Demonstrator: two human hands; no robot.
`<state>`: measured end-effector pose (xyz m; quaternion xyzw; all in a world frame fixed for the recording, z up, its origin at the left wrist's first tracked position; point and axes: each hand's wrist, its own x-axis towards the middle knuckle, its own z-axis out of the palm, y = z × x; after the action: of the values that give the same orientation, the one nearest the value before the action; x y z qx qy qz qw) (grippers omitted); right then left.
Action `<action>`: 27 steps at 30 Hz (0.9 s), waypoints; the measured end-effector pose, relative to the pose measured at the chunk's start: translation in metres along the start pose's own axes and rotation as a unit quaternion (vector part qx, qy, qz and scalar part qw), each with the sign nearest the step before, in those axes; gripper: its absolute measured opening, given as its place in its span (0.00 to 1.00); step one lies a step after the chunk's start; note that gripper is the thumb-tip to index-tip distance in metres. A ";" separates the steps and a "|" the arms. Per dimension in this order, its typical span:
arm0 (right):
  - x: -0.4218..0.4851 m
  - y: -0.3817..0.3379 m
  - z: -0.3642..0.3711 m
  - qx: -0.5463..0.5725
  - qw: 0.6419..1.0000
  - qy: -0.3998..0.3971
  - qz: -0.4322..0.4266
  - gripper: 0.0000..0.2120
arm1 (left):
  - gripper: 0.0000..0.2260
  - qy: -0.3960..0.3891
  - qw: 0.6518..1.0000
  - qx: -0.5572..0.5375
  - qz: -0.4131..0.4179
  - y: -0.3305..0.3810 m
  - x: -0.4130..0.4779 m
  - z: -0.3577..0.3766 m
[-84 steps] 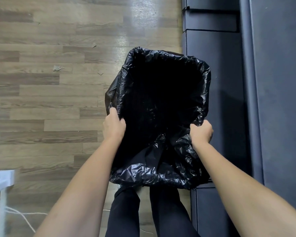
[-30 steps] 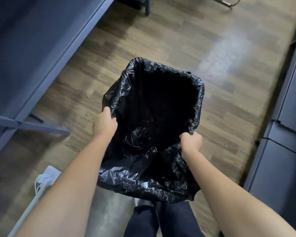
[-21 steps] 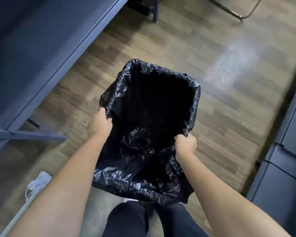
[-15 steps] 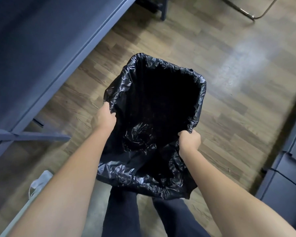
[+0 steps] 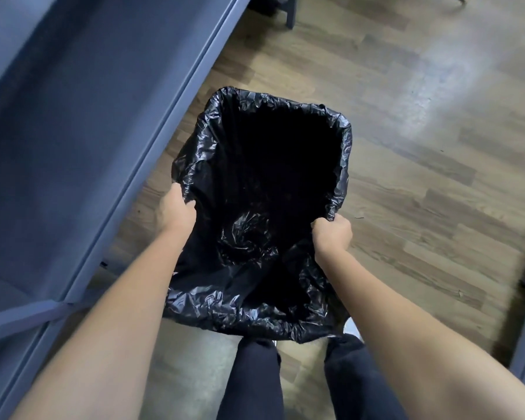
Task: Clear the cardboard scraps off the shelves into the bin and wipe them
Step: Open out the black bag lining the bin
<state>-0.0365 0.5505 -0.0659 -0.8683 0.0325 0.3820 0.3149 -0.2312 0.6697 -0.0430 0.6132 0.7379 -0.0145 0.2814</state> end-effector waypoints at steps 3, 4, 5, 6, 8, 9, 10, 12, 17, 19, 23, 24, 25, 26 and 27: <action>-0.001 -0.004 0.027 0.000 1.000 -0.007 0.003 0.09 | 0.06 0.001 1.000 0.025 0.004 -0.009 0.018 -0.012; -0.002 -0.006 0.035 0.001 1.000 -0.009 0.005 0.09 | 0.06 0.001 1.000 0.027 0.006 -0.013 0.024 -0.015; -0.003 -0.006 0.041 0.002 1.000 -0.009 0.006 0.10 | 0.06 0.003 1.000 0.027 0.009 -0.016 0.031 -0.017; -0.003 -0.007 0.047 0.003 1.000 -0.008 0.008 0.10 | 0.06 0.004 1.000 0.026 0.010 -0.020 0.037 -0.019; -0.002 -0.009 0.057 0.008 1.000 -0.007 0.007 0.11 | 0.06 0.000 1.000 0.022 0.006 -0.024 0.046 -0.021; -0.002 -0.009 0.062 0.009 1.000 -0.005 0.007 0.11 | 0.07 -0.005 1.000 0.024 0.002 -0.026 0.050 -0.021; -0.002 -0.011 0.065 0.007 1.000 -0.004 0.007 0.10 | 0.07 -0.009 1.000 0.027 -0.001 -0.028 0.054 -0.021; -0.001 -0.012 0.073 0.003 1.000 0.000 0.006 0.09 | 0.08 -0.010 1.000 0.029 -0.004 -0.030 0.061 -0.020; -0.004 -0.013 0.089 0.011 1.000 0.009 0.015 0.10 | 0.07 -0.006 1.000 0.028 0.008 -0.040 0.073 -0.021; -0.007 -0.011 0.091 0.008 1.000 0.007 0.014 0.11 | 0.08 -0.003 0.999 0.035 0.012 -0.043 0.075 -0.022; -0.015 -0.008 0.090 -0.002 1.000 0.006 0.015 0.07 | 0.08 -0.002 0.998 0.065 0.010 -0.048 0.074 -0.019; -0.017 -0.008 0.090 -0.007 1.000 0.006 0.015 0.06 | 0.09 -0.001 0.997 0.083 0.011 -0.048 0.073 -0.020; -0.018 -0.008 0.090 -0.015 1.000 0.007 0.016 0.06 | 0.10 -0.001 0.994 0.104 0.015 -0.049 0.072 -0.020; -0.019 -0.009 0.088 -0.025 1.000 0.007 0.016 0.05 | 0.11 -0.003 0.992 0.125 0.019 -0.049 0.071 -0.022; -0.021 -0.011 0.087 -0.040 0.999 0.005 0.016 0.06 | 0.12 -0.007 0.990 0.139 0.021 -0.048 0.071 -0.023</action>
<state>-0.1035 0.6049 -0.0904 -0.8815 0.0327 0.3837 0.2733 -0.2906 0.7299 -0.0695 0.6615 0.7139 -0.1157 0.1985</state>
